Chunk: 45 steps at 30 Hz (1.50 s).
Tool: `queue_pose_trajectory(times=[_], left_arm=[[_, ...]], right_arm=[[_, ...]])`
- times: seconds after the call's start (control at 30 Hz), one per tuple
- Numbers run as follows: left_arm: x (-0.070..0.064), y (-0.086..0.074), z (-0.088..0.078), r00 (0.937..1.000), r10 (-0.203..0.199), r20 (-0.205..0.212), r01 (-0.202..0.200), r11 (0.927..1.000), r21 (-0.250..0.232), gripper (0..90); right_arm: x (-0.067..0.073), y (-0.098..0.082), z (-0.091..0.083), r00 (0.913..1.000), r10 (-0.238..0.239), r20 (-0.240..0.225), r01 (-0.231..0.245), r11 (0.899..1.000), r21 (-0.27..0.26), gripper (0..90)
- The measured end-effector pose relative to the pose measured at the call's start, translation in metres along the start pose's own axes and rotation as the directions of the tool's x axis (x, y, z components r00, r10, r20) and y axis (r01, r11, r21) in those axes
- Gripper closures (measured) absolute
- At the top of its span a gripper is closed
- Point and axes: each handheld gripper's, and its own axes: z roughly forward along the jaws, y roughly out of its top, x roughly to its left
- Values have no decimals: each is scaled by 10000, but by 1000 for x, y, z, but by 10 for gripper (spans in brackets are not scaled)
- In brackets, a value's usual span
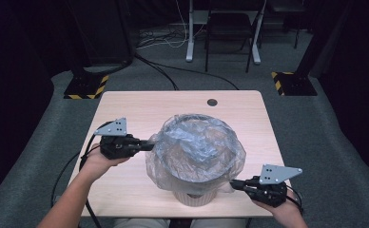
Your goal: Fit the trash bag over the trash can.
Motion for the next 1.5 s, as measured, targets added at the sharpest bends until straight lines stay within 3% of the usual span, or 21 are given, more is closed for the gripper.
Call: queue_pose_trajectory(times=[0.13, 0.23, 0.37, 0.5, 0.6, 0.73, 0.87, 0.93, 1.03, 1.17, 1.33, 1.5], left_arm=[[4, 1, 4, 9996, -174, -203, 171, 9998, -120, 848], [5, 2, 3, 9991, -186, -380, 178, 9996, -214, 802], [6, 3, -5, 9977, -312, -606, 289, 9989, -382, 719], [4, 6, -18, 9981, -369, -497, 338, 9974, -632, 583], [2, 10, -26, 9983, -317, -489, 276, 9962, -826, 503], [0, 20, -29, 9982, -177, -569, 124, 9956, -924, 475], [1, 29, -24, 9982, -177, -570, 118, 9947, -1024, 464], [2, 33, -19, 9982, -163, -580, 106, 9951, -979, 463], [3, 39, -10, 9987, -132, -484, 83, 9950, -999, 467], [1, 49, 2, 9995, -15, -314, -18, 9944, -1061, 474], [-4, 58, 15, 9997, 242, -102, -251, 9955, -916, 473], [-6, 62, 27, 9993, 355, 110, -347, 9971, -671, 473]], right_arm=[[0, -5, 0, 10000, 47, -46, -46, 9999, 163, 885], [1, -3, -5, 10000, 45, 45, -46, 10000, 39, 737], [4, 2, -21, 9997, 24, 236, -14, 9991, -418, 615], [5, 7, -42, 9976, 34, 698, 39, 9947, -1032, 578], [3, 16, -55, 9913, 155, 1304, 56, 9871, -1599, 556], [-7, 35, -62, 9772, 457, 2071, 10, 9756, -2197, 526], [-16, 58, -54, 9763, 513, 2103, 11, 9703, -2419, 472], [-20, 68, -47, 9800, 462, 1933, 37, 9682, -2501, 479], [-23, 80, -38, 9810, 312, 1913, 183, 9676, -2518, 558], [-24, 90, -25, 9835, -10, 1810, 441, 9712, -2340, 737], [-23, 97, -10, 9870, -292, 1583, 579, 9821, -1795, 772], [-27, 98, 3, 9917, -68, 1285, 237, 9911, -1308, 771]])
